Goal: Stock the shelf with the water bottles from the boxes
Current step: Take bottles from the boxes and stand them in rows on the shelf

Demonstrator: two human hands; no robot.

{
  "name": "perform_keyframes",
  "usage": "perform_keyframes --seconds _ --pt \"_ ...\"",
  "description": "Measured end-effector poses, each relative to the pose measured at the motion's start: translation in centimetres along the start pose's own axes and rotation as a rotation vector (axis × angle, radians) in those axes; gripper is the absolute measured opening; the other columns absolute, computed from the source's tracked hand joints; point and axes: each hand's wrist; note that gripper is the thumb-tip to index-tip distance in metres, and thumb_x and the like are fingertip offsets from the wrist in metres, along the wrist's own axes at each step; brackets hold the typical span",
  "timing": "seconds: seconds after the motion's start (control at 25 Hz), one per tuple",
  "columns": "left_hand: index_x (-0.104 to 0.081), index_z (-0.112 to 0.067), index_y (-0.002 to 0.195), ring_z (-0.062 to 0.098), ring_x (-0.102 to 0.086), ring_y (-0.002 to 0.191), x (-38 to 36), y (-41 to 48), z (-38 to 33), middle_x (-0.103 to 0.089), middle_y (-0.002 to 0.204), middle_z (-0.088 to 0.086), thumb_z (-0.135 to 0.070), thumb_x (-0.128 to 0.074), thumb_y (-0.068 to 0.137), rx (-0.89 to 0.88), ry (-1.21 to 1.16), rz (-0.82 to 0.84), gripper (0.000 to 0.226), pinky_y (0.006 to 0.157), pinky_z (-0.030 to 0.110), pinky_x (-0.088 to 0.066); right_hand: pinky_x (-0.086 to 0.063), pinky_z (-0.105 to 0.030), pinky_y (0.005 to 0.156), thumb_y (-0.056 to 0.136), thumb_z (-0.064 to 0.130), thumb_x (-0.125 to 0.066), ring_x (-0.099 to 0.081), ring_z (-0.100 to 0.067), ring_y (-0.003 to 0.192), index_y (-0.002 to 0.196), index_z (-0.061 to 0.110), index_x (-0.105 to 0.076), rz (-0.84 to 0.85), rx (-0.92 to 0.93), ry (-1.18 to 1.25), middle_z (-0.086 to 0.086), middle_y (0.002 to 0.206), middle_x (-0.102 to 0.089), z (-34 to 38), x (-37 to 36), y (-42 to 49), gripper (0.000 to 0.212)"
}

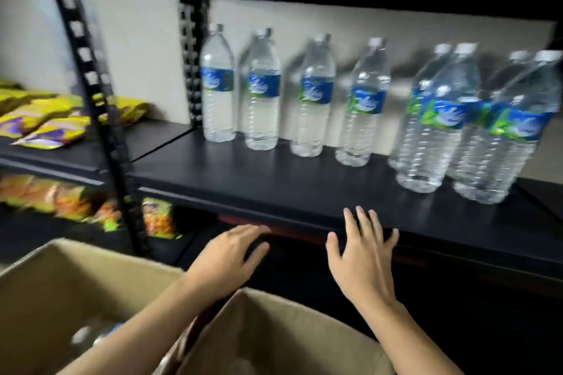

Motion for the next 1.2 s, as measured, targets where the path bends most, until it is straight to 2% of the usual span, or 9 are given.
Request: perform_keyframes --seconds 0.12,0.24,0.32,0.44,0.72,0.84,0.96,1.08,1.2 --pt "-0.064 -0.017 0.121 0.022 -0.062 0.113 1.1 -6.0 8.5 -0.069 0.117 0.0 -0.029 -0.052 0.096 0.525 -0.017 -0.117 0.03 0.092 0.029 -0.044 -0.035 -0.055 0.11 0.084 0.023 -0.066 -0.03 -0.043 0.143 0.129 0.008 -0.063 0.02 0.232 0.121 -0.02 0.148 -0.044 8.6 -2.5 -1.8 0.048" --pt "-0.061 -0.013 0.116 0.031 -0.06 0.114 1.0 -9.8 13.4 -0.067 0.116 0.011 -0.023 -0.05 0.095 1.089 -0.177 -0.167 0.026 0.09 0.033 -0.044 -0.049 -0.042 0.094 0.083 0.014 -0.066 -0.054 -0.036 0.123 0.114 0.013 -0.069 0.089 0.34 0.274 -0.01 0.132 -0.057 15.2 -4.9 -3.3 0.032" --pt "-0.06 -0.008 0.121 0.033 -0.056 0.121 -0.3 -11.9 15.8 -0.063 0.124 0.015 -0.022 -0.052 0.093 1.416 -0.39 -0.24 0.033 0.096 0.033 -0.041 -0.053 -0.035 0.079 0.088 0.02 -0.059 -0.063 -0.024 0.106 0.114 0.023 -0.066 0.297 0.396 0.305 0.002 0.119 -0.061 19.4 -6.4 -4.6 0.028" --pt "-0.054 -0.005 0.129 0.035 -0.05 0.128 -3.0 -14.7 17.9 -0.057 0.134 0.018 -0.023 -0.054 0.091 1.724 -0.508 -0.321 0.042 0.104 0.036 -0.039 -0.05 -0.034 0.086 0.091 0.035 -0.051 -0.063 -0.021 0.106 0.125 0.036 -0.055 0.605 0.417 0.211 0.007 0.117 -0.062 23.3 -9.8 -6.2 0.034" --pt "-0.036 -0.013 0.145 0.031 -0.028 0.139 -11.2 -18.1 20.8 -0.033 0.152 0.011 -0.017 -0.056 0.091 2.008 -0.438 -0.402 0.057 0.109 0.039 -0.027 -0.047 -0.036 0.098 0.091 0.037 -0.055 -0.054 -0.023 0.12 0.141 0.032 -0.043 1.111 0.448 0.05 0.001 0.136 -0.054 27.1 -21.3 -7.7 0.051" --pt "-0.024 -0.004 0.152 0.035 -0.013 0.147 -13.8 -18.3 22.5 -0.015 0.16 0.02 -0.015 -0.05 0.095 2.203 -0.633 -0.675 0.064 0.117 0.039 -0.01 -0.042 -0.036 0.105 0.088 0.038 -0.061 -0.049 -0.026 0.129 0.145 0.027 -0.04 1.248 0.467 0.013 -0.004 0.143 -0.049 28.1 -26.0 -8.5 0.062" --pt "-0.026 0.004 0.151 0.041 -0.015 0.147 -16.6 -19.0 23.9 -0.019 0.158 0.026 -0.034 -0.022 0.09 2.191 -0.731 -0.851 0.072 0.121 0.045 -0.006 -0.036 -0.038 0.111 0.082 0.047 -0.069 -0.042 -0.027 0.136 0.151 0.022 -0.029 1.357 0.436 -0.023 -0.007 0.15 -0.041 29.3 -30.5 -10.3 0.083" --pt "-0.028 0.006 0.148 0.041 -0.023 0.143 -19.4 -19.7 25.8 -0.028 0.153 0.026 -0.009 -0.058 0.082 2.429 -0.621 -1.017 0.074 0.12 0.047 -0.012 -0.032 -0.039 0.114 0.074 0.056 -0.075 -0.035 -0.029 0.14 0.156 0.021 -0.009 1.38 0.399 -0.025 -0.012 0.153 -0.033 29.4 -33.6 -12.4 0.112" --pt "-0.03 0.004 0.145 0.037 -0.032 0.135 -20.5 -20.5 26.4 -0.033 0.145 0.023 -0.009 -0.071 0.071 2.475 -0.62 -0.929 0.086 0.113 0.041 -0.016 -0.033 -0.037 0.112 0.069 0.053 -0.081 -0.038 -0.03 0.138 0.155 0.019 -0.008 1.32 0.375 -0.041 -0.014 0.148 -0.035 28.8 -35.4 -12.8 0.118"
Point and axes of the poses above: each hand's wrist, its own y-axis towards the middle knuckle, its own x-axis out of the back of the hand, z = x × y
